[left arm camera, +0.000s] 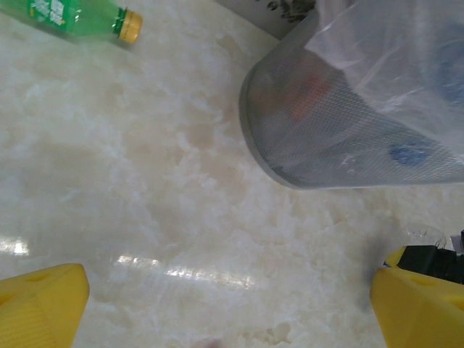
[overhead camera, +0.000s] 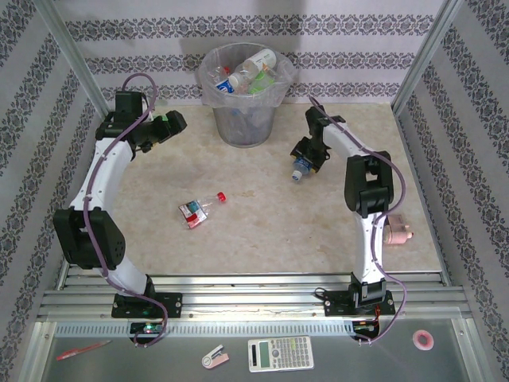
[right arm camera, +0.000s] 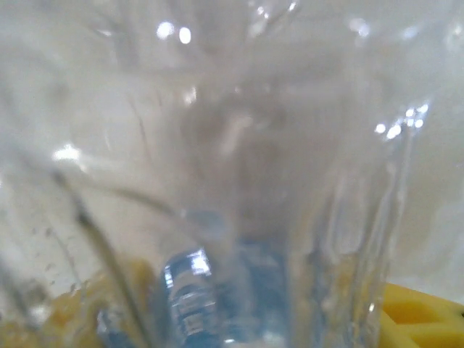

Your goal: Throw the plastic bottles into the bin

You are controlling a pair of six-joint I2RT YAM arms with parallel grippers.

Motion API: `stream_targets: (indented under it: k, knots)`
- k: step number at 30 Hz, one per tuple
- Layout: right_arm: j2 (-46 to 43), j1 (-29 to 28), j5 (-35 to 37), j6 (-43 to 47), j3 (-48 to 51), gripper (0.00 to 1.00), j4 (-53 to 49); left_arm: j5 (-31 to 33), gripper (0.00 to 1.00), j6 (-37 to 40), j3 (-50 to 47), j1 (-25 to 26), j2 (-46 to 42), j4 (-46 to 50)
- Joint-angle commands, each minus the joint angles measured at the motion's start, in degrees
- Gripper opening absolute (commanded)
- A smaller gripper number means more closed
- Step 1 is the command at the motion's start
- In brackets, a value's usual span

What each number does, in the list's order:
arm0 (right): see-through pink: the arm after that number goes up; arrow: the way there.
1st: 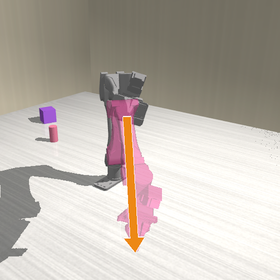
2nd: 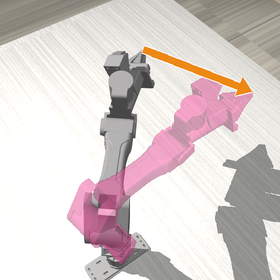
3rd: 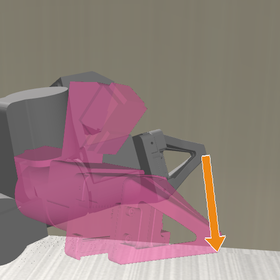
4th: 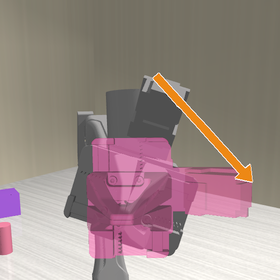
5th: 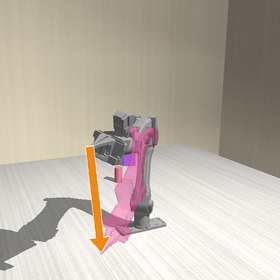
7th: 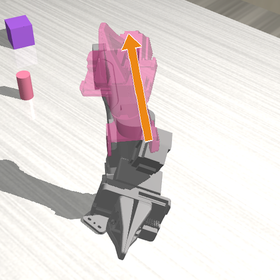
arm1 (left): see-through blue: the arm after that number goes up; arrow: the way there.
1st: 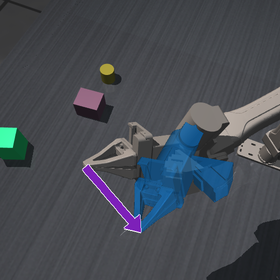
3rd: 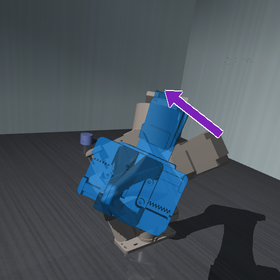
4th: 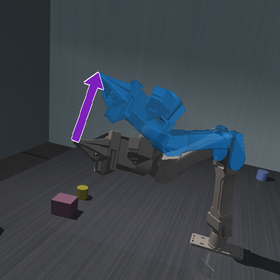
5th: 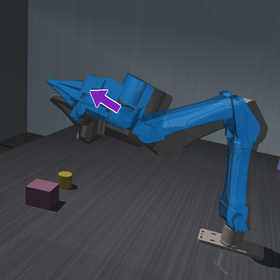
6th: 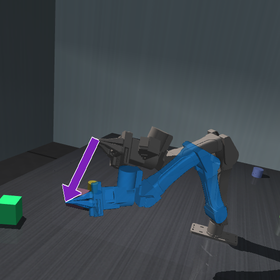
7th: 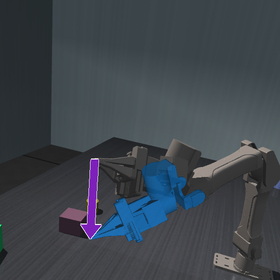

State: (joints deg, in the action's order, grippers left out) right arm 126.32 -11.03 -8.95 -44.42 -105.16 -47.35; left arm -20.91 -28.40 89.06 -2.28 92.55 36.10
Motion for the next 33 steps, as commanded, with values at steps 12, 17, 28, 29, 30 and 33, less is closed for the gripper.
stream_targets:
  k: [12,17,28,29,30,33]
  knots:
    - [-31.31,-6.45,7.19,7.37,-0.99,0.6,54.51,-2.79,1.0,0.89,0.4,-0.62,-3.08,-5.3]
    - [-31.14,-7.23,6.8,6.73,-4.58,0.6,66.65,-2.31,1.0,0.47,-0.39,-1.04,-3.56,-5.15]
    - [-12.12,-9.14,3.18,8.14,-30.93,0.66,58.59,-1.52,1.0,-1.44,-4.79,-2.49,-4.83,-5.49]
    - [-6.48,-9.39,2.59,8.37,-38.61,0.72,55.5,-1.73,1.0,-1.85,-5.34,-2.51,-4.84,-5.77]
    - [0.56,-9.45,2.44,8.15,-48.8,0.75,50.79,-2.16,1.0,-2.49,-5.91,-2.62,-4.68,-6.29]
    - [19.38,-9.19,4.22,5.69,-72.2,0.98,45.91,-5.19,1.0,-5.59,-8.34,-2.56,-4.4,-8.58]
